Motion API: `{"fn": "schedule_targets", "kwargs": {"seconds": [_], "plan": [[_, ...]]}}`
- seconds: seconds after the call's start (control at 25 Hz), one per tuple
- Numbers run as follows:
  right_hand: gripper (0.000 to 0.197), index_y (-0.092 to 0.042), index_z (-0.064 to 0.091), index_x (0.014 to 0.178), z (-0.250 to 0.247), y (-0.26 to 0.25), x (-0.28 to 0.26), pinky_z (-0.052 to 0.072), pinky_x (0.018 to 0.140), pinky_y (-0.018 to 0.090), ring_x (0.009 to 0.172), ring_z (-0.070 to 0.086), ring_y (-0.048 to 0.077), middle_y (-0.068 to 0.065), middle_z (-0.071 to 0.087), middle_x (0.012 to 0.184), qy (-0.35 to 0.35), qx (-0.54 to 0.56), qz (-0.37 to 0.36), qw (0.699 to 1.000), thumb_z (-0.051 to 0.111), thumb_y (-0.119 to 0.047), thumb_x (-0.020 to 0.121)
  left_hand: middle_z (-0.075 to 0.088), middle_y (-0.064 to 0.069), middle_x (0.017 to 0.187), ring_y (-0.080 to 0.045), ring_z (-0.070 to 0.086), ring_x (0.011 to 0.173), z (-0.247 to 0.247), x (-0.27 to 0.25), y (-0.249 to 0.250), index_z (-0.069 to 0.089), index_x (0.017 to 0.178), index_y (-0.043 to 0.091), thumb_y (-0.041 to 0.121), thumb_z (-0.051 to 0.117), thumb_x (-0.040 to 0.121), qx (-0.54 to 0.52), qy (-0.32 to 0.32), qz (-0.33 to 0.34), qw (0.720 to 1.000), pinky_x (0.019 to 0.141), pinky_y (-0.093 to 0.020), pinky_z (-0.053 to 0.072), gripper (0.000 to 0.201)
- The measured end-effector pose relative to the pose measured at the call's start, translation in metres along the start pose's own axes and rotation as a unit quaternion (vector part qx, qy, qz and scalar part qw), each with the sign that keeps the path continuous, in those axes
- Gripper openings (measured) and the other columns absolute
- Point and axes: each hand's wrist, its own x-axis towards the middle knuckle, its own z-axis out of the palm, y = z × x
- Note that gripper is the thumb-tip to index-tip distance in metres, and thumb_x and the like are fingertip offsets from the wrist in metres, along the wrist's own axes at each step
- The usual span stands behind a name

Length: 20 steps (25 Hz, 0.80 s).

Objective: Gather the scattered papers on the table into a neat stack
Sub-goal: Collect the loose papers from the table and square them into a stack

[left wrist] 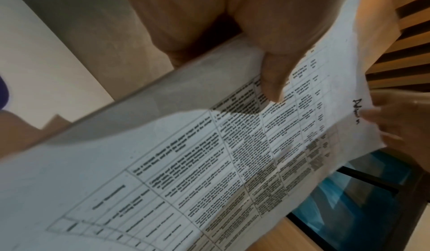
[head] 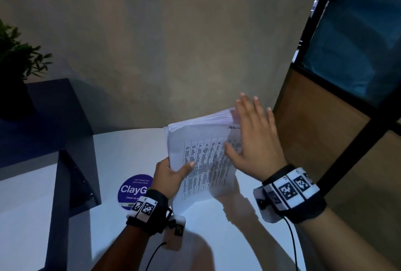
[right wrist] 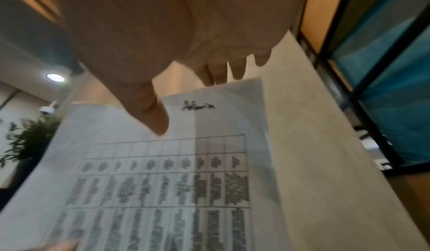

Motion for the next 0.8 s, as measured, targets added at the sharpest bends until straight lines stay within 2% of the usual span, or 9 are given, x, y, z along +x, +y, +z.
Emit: {"fn": "schedule_targets", "kwargs": {"seconds": [0.08, 0.16, 0.24, 0.32, 0.4, 0.52, 0.64, 0.72, 0.8], "plan": [[0.091, -0.016, 0.013, 0.157, 0.008, 0.016, 0.0, -0.004, 0.122, 0.055, 0.155, 0.001, 0.023, 0.004, 0.004, 0.168, 0.019, 0.009, 0.003, 1.0, 0.061, -0.047, 0.086, 0.076, 0.003, 0.089, -0.017, 0.072, 0.087, -0.001, 0.0, -0.001, 0.071, 0.091, 0.027, 0.022, 0.074, 0.084, 0.003, 0.004, 0.002, 1.0, 0.071, -0.026, 0.057, 0.01], [0.1, -0.018, 0.009, 0.157, 0.023, 0.033, -0.007, 0.003, 0.123, 0.052, 0.154, 0.001, 0.021, 0.006, -0.001, 0.168, 0.093, 0.139, 0.058, 0.984, 0.072, -0.044, 0.083, 0.075, 0.001, 0.084, -0.021, 0.072, 0.085, -0.001, 0.0, -0.001, 0.071, 0.091, 0.018, 0.022, 0.075, 0.083, -0.001, 0.008, 0.005, 1.0, 0.068, -0.024, 0.057, 0.01], [0.116, -0.03, 0.002, 0.156, 0.043, 0.042, -0.019, 0.015, 0.123, 0.048, 0.152, 0.011, 0.015, 0.003, 0.007, 0.167, 0.093, 0.392, 0.162, 0.901, 0.083, -0.044, 0.073, 0.073, 0.005, 0.079, -0.019, 0.071, 0.084, 0.001, -0.003, -0.002, 0.07, 0.087, 0.019, 0.026, 0.08, 0.077, -0.042, 0.013, -0.006, 0.999, 0.08, -0.035, 0.059, 0.016], [0.108, -0.035, 0.019, 0.151, 0.065, 0.046, -0.034, 0.032, 0.117, 0.05, 0.143, 0.037, 0.016, 0.005, 0.036, 0.158, 0.005, 0.551, 0.221, 0.805, 0.086, -0.043, 0.067, 0.069, 0.013, 0.07, -0.014, 0.069, 0.079, 0.0, -0.005, -0.006, 0.067, 0.075, 0.023, 0.037, 0.088, 0.063, -0.078, 0.016, -0.025, 0.996, 0.091, -0.045, 0.054, 0.028], [0.089, -0.025, 0.048, 0.138, 0.082, 0.053, -0.044, 0.048, 0.103, 0.052, 0.121, 0.063, 0.024, 0.011, 0.062, 0.137, -0.053, 0.629, 0.26, 0.73, 0.09, -0.041, 0.061, 0.066, 0.012, 0.072, -0.023, 0.07, 0.089, -0.005, -0.003, -0.016, 0.062, 0.079, 0.021, 0.044, 0.09, 0.056, -0.093, 0.018, -0.056, 0.994, 0.095, -0.049, 0.051, 0.043], [0.081, -0.019, 0.06, 0.128, 0.091, 0.051, -0.058, 0.057, 0.088, 0.048, 0.11, 0.069, 0.033, 0.01, 0.073, 0.12, -0.08, 0.705, 0.276, 0.648, 0.093, -0.038, 0.057, 0.071, 0.003, 0.093, -0.026, 0.067, 0.104, -0.008, -0.006, -0.019, 0.058, 0.1, 0.011, 0.039, 0.091, 0.061, -0.089, 0.004, -0.069, 0.994, 0.099, -0.049, 0.05, 0.059], [0.038, -0.017, 0.062, 0.123, 0.092, 0.038, -0.064, 0.059, 0.082, 0.033, 0.108, 0.07, 0.025, 0.001, 0.077, 0.11, -0.088, 0.702, 0.265, 0.655, 0.067, -0.005, 0.087, 0.076, 0.006, 0.096, -0.01, 0.07, 0.096, -0.007, -0.009, -0.011, 0.066, 0.098, 0.02, 0.023, 0.086, 0.073, -0.079, 0.007, -0.063, 0.995, 0.093, -0.04, 0.051, 0.032], [0.037, -0.03, 0.06, 0.12, 0.091, 0.03, -0.062, 0.053, 0.095, 0.034, 0.116, 0.066, 0.016, -0.008, 0.074, 0.115, -0.065, 0.642, 0.231, 0.729, 0.057, -0.002, 0.096, 0.077, 0.005, 0.093, -0.012, 0.072, 0.092, -0.005, -0.008, 0.003, 0.073, 0.093, 0.023, 0.012, 0.078, 0.08, -0.068, 0.003, -0.024, 0.997, 0.084, -0.034, 0.054, 0.018], [0.037, -0.039, 0.056, 0.119, 0.083, 0.02, -0.057, 0.049, 0.098, 0.022, 0.116, 0.062, 0.0, -0.021, 0.069, 0.117, -0.017, 0.588, 0.188, 0.786, 0.056, -0.008, 0.098, 0.075, 0.001, 0.088, -0.016, 0.07, 0.086, -0.003, -0.005, 0.02, 0.072, 0.094, 0.019, 0.013, 0.074, 0.084, -0.03, 0.025, 0.037, 0.999, 0.07, -0.02, 0.056, 0.012]]}}
